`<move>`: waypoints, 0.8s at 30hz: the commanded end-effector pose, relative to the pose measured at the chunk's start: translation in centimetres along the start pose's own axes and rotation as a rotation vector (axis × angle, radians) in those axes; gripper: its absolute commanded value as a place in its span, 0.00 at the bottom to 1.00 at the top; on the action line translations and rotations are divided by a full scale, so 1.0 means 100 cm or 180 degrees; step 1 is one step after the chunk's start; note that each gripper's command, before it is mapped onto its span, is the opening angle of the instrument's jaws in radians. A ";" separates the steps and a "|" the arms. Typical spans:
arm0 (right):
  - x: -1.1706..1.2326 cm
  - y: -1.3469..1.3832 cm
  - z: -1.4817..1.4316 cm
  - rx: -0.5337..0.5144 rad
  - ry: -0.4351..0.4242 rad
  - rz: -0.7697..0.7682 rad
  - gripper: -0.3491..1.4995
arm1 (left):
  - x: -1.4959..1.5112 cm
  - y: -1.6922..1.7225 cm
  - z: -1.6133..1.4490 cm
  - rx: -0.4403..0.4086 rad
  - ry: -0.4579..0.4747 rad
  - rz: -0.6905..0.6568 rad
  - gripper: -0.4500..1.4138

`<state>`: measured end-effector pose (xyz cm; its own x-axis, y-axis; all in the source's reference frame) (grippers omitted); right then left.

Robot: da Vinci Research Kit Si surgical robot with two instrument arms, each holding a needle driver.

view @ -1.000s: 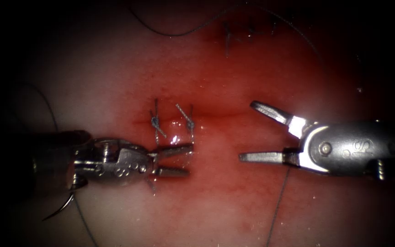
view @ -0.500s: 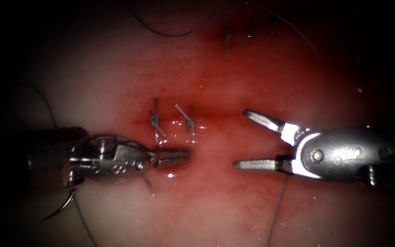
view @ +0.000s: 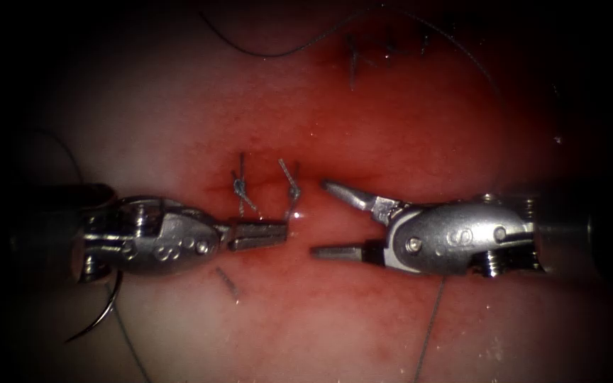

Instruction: Wound Closure

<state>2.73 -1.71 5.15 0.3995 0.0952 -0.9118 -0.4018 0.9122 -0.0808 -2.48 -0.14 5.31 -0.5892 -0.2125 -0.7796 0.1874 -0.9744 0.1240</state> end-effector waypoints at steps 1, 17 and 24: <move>0.0000 -0.0013 0.0020 -0.0036 0.0010 -0.0068 0.83 | 0.0001 -0.0003 0.0007 -0.0004 0.0007 -0.0009 0.00; -0.0001 -0.0028 0.0068 -0.0312 0.0290 -0.0591 0.84 | 0.0004 -0.0003 0.0008 0.0003 -0.0004 0.0000 0.00; -0.0005 -0.0036 0.0090 -0.0241 0.0428 -0.0742 0.84 | 0.0004 0.0000 0.0007 0.0002 -0.0006 0.0006 0.00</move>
<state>3.51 -1.66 5.54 0.3782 -0.1802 -0.9080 -0.3699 0.8697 -0.3267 -2.50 -0.16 5.28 -0.5912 -0.2131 -0.7778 0.1879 -0.9743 0.1242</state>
